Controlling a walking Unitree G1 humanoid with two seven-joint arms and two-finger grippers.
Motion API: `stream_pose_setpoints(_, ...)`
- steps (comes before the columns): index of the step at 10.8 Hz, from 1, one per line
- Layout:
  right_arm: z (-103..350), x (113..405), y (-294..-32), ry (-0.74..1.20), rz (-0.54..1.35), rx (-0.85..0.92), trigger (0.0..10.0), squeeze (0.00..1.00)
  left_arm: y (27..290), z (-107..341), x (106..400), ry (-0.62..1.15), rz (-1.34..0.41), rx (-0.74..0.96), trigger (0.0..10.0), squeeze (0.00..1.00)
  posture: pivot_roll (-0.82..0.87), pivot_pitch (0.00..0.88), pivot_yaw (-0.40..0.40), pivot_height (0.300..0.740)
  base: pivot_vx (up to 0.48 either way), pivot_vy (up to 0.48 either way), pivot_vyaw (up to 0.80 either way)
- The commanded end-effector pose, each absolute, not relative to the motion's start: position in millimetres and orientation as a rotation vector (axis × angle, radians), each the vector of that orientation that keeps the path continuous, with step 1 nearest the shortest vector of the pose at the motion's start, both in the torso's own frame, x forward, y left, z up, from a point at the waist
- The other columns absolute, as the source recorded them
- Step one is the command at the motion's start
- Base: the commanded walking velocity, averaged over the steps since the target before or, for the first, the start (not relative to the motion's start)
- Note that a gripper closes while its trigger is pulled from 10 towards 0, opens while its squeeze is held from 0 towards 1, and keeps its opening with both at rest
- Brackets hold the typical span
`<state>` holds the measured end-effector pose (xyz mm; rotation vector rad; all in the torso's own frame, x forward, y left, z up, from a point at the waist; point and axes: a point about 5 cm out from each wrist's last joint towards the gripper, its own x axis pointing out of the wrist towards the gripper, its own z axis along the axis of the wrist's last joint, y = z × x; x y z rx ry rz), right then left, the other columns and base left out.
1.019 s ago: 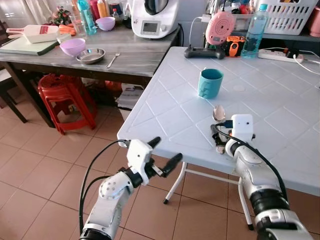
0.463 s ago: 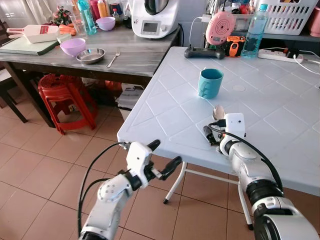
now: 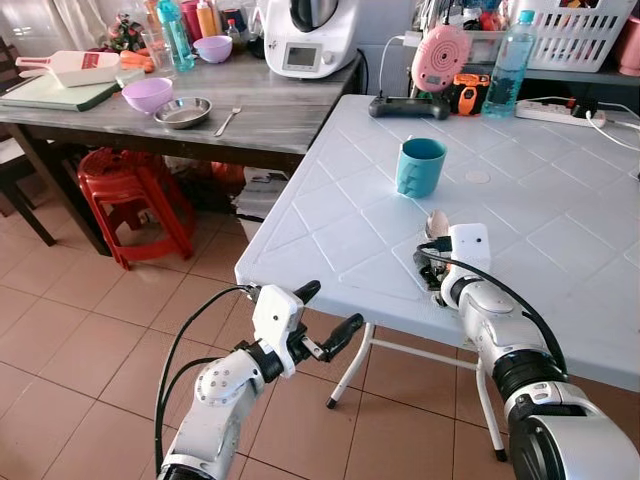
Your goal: Setting the table
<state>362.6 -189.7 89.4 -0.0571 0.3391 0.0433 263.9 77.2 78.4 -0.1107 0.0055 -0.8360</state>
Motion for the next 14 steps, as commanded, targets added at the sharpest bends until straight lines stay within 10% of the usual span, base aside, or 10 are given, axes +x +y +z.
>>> stream_pose_setpoints(1, 84, 361, -192, 0.377, 0.034, -0.048, 0.0, 0.00, 76, 83, 264, -0.011, -0.854, -0.107, 10.0, 0.00, -0.03, 0.018, 0.070, 0.740, 0.000, 0.000, 0.00)
stream_pose_setpoints(14, 71, 356, -195, 0.432, -0.013, 0.063, 0.0, 0.00, 69, 84, 265, -0.032, -0.867, -0.115, 10.0, 0.00, -0.04, 0.014, 0.067, 0.740, 0.000, 0.000, 0.00)
